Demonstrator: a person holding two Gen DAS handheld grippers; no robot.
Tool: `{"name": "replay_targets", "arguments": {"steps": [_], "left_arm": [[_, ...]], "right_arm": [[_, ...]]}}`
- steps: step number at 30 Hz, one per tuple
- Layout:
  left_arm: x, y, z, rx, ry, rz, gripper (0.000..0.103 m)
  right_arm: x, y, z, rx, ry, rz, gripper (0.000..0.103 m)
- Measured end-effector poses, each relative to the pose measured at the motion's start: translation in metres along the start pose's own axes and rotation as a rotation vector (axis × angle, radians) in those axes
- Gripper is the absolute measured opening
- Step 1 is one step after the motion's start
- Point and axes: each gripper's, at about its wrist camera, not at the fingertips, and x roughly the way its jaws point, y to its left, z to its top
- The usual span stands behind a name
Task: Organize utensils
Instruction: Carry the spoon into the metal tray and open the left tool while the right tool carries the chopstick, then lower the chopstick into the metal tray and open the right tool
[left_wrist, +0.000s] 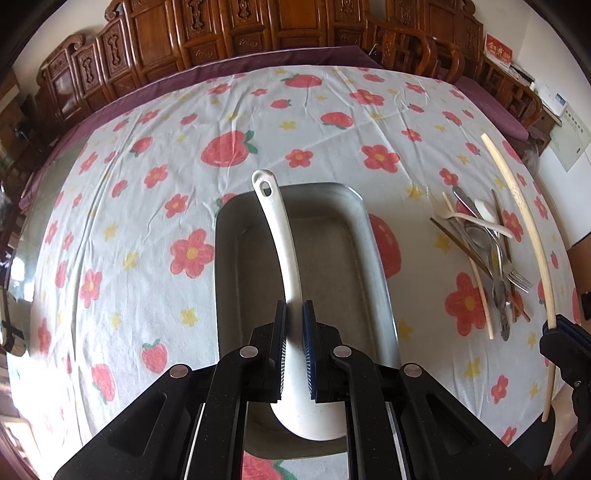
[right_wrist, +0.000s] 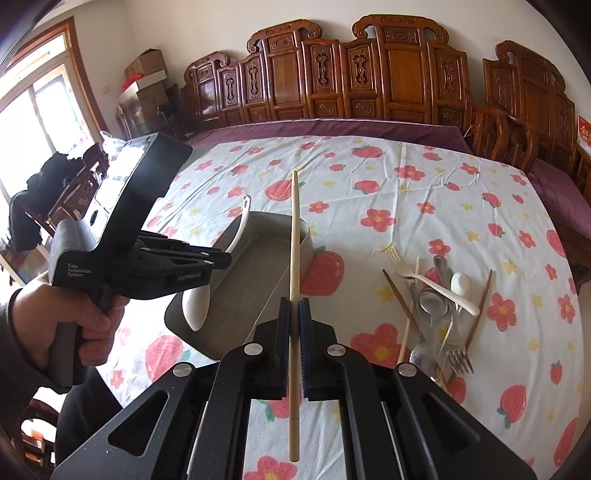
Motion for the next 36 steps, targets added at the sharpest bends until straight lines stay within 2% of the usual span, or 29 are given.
{"name": "replay_targets", "arguments": {"steps": [9,15,25,36], "left_arm": [[0.012,0.008,-0.007,0.000,0.021,-0.029,0.008],[-0.013,0.019,-0.011,0.001,-0.048,-0.043,0.008],[-0.052,0.055,-0.032,-0.011,-0.149,-0.045,0.008],[-0.060,0.080,-0.046,-0.040,-0.171,-0.037,0.008]], "right_arm": [[0.015,0.013,0.002,-0.005,0.022,-0.011,0.006],[0.021,0.019,0.009,0.005,0.021,-0.006,0.006],[0.064,0.046,0.022,0.049,0.056,0.033,0.006],[0.113,0.056,0.032,0.155,0.103,0.073,0.006]]}}
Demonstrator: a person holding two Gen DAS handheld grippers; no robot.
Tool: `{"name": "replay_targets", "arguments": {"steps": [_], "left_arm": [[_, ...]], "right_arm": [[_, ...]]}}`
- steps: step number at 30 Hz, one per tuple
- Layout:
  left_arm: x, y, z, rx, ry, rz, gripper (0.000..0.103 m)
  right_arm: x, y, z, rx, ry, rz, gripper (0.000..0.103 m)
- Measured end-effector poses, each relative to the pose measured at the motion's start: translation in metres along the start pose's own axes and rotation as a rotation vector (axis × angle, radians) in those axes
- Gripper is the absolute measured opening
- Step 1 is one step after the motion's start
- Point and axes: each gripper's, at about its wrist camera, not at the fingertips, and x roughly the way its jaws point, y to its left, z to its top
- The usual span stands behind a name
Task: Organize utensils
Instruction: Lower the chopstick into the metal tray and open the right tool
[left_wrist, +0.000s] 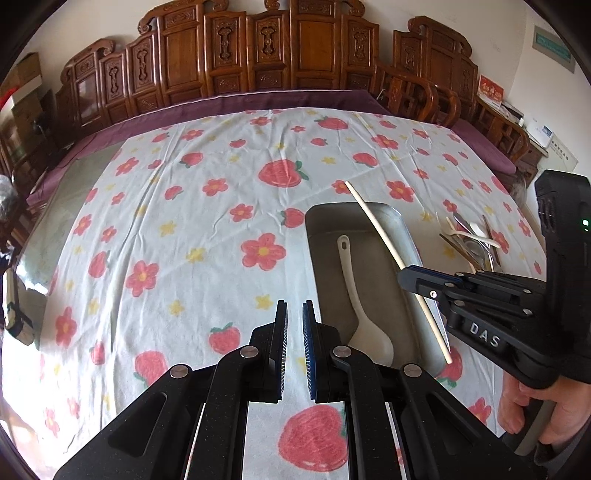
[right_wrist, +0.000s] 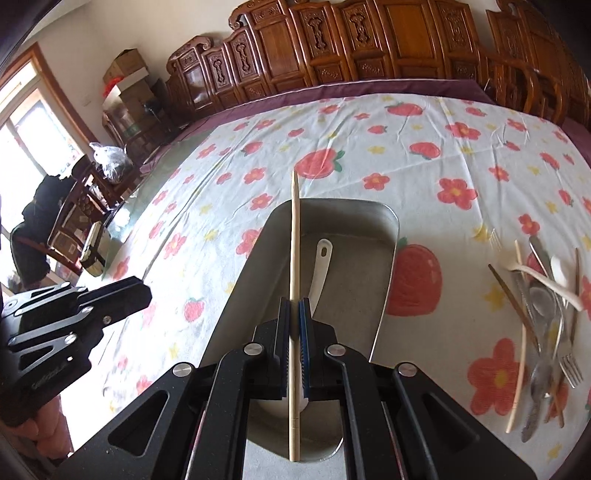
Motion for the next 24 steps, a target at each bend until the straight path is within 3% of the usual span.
{"name": "replay_targets", "arguments": {"steps": [7,10,15,21,22,24], "left_arm": [[-0.001,-0.002,-0.006,-0.012,0.004,-0.023,0.008],[-0.002,-0.008,-0.007,-0.005,0.004,-0.030,0.008],[-0.012,-0.023,-0.009,0.016,-0.021,-0.046,0.008],[-0.019,-0.049,-0.013,0.044,-0.041,-0.076,0.009],[-0.020,-0.052,-0.014,0.046,-0.043,-0.083,0.011],[-0.021,-0.062,-0.015,0.051,-0.053,-0.098,0.030]], "right_arm": [[0.004,-0.006,-0.004,-0.016,0.021,0.019,0.010],[-0.001,-0.010,-0.007,-0.023,0.024,0.035,0.019],[-0.032,-0.017,-0.015,-0.104,-0.018,0.018,0.019],[-0.078,-0.055,-0.033,-0.134,-0.068,-0.033,0.019],[-0.087,-0.063,-0.037,-0.138,-0.076,-0.045,0.019],[-0.100,-0.080,-0.044,-0.137,-0.088,-0.070,0.019]]}}
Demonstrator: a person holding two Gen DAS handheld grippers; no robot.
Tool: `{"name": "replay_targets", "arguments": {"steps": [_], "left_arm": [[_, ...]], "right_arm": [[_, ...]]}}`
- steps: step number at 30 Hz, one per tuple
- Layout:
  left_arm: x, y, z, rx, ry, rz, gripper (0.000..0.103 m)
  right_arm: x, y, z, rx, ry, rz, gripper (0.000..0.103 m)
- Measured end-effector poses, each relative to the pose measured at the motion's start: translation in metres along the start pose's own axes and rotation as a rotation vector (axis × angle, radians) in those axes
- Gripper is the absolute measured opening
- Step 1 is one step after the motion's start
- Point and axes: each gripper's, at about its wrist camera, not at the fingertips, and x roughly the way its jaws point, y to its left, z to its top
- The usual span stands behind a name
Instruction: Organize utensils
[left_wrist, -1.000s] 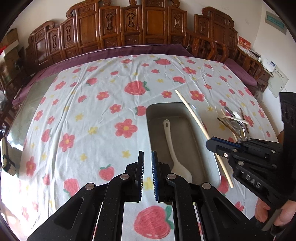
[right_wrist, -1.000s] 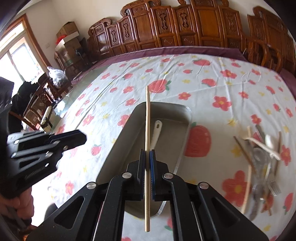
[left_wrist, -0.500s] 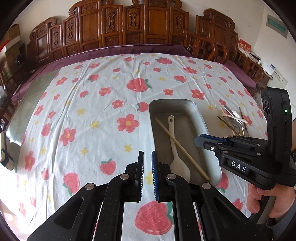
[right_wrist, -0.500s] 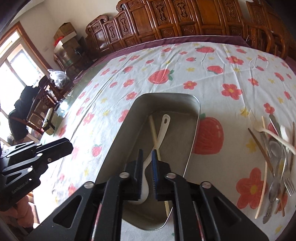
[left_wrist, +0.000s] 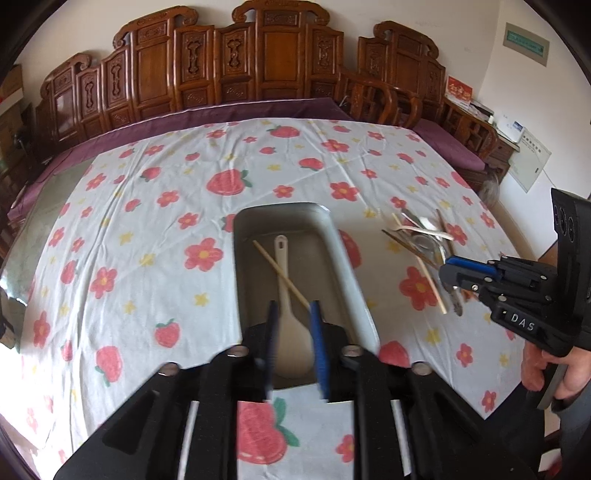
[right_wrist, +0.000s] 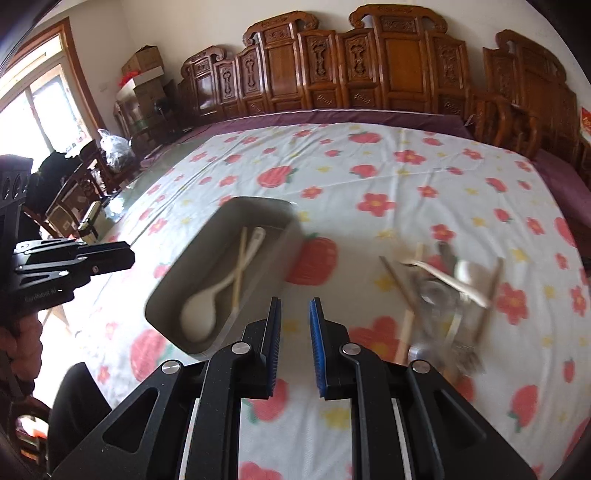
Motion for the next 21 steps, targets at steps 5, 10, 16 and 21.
{"name": "replay_targets", "arguments": {"steps": [5,10,16,21], "left_arm": [[0.002,-0.027,-0.003,0.023,-0.031,-0.015,0.049],[0.007,-0.052,-0.008,0.040,-0.051,-0.029,0.068],[0.017,-0.077,-0.016,0.053,-0.052,-0.057,0.075],[0.021,-0.090,-0.026,0.068,-0.043,-0.074,0.075]], "right_arm": [[-0.015,-0.045,-0.021,0.003,0.020,-0.078,0.019],[-0.008,-0.072,-0.035,0.001,0.064,-0.118,0.021],[0.018,-0.089,-0.039,0.016,0.116,-0.127,0.022],[0.042,-0.095,-0.025,0.019,0.147,-0.137,0.022]]}}
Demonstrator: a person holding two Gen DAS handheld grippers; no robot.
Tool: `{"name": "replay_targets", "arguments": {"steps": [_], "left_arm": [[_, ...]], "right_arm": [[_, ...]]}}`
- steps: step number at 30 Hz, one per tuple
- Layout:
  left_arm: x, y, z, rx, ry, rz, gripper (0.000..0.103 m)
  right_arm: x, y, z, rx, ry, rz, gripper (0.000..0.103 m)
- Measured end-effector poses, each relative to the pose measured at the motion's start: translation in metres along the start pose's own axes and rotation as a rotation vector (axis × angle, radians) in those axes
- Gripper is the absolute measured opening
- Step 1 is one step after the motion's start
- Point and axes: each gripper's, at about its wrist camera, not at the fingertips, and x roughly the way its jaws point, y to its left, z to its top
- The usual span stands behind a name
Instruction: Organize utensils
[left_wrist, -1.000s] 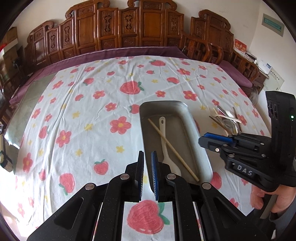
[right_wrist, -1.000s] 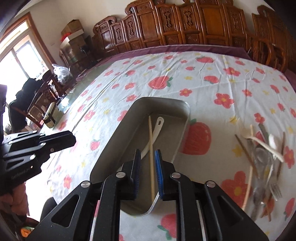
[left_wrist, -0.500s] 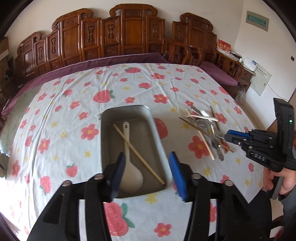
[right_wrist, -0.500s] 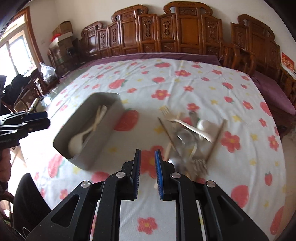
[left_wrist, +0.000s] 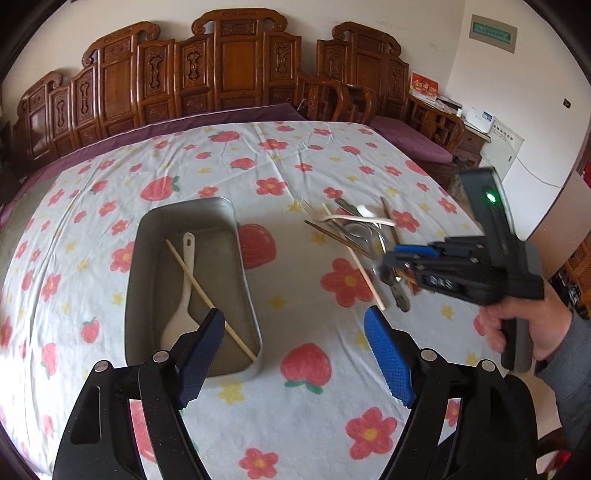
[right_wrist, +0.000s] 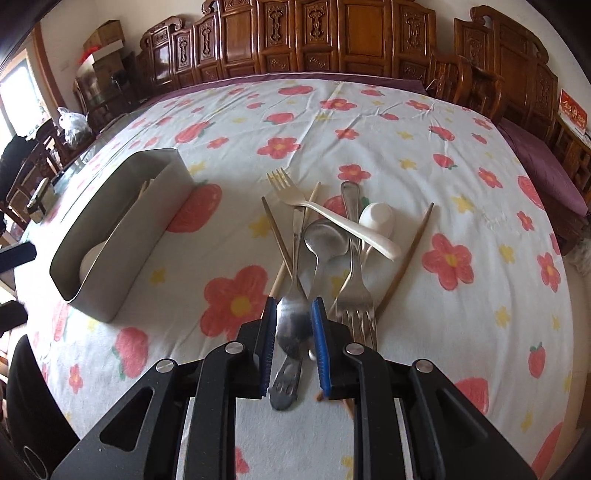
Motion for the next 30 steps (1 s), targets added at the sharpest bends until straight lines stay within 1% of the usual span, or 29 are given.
{"name": "replay_targets", "arguments": {"steps": [4,7,11,13,15,18,20,22,23,27,30], "left_arm": [[0.001,-0.007,-0.005,0.015,0.005,-0.003,0.075],[0.001,-0.010,-0.006,0.021,0.006,-0.008,0.075],[-0.003,-0.014,-0.006,0.025,-0.008,-0.037,0.075],[-0.002,-0.017,-0.005,0.033,-0.009,-0.045,0.075],[-0.001,-0.020,-0.004,0.042,-0.010,-0.054,0.075],[-0.002,-0.021,-0.001,0.047,-0.013,-0.057,0.075],[-0.003,-0.021,0.002,0.044,-0.020,-0.054,0.075],[-0.003,-0.021,0.003,0.031,-0.021,-0.057,0.075],[-0.002,-0.020,0.004,0.027,-0.020,-0.058,0.075],[-0.001,-0.022,0.004,0.036,-0.017,-0.048,0.075],[0.001,-0.025,0.003,0.043,-0.013,-0.043,0.075]], "right_arm": [[0.015,0.004,0.011,-0.015,0.030,-0.023,0.022],[0.023,0.008,0.017,-0.025,0.053,-0.022,0.022],[0.036,0.012,0.020,-0.041,0.103,-0.038,0.021],[0.038,0.012,0.021,-0.044,0.107,-0.039,0.020],[0.041,0.011,0.022,-0.025,0.129,-0.034,0.020],[0.042,0.015,0.024,-0.029,0.142,-0.050,0.021],[0.042,0.019,0.025,-0.045,0.148,-0.054,0.015],[0.043,0.023,0.025,-0.062,0.152,-0.066,0.013],[0.042,0.025,0.025,-0.069,0.154,-0.072,0.009],[0.037,0.027,0.024,-0.082,0.152,-0.068,0.005],[0.033,0.027,0.023,-0.079,0.146,-0.047,0.002]]}}
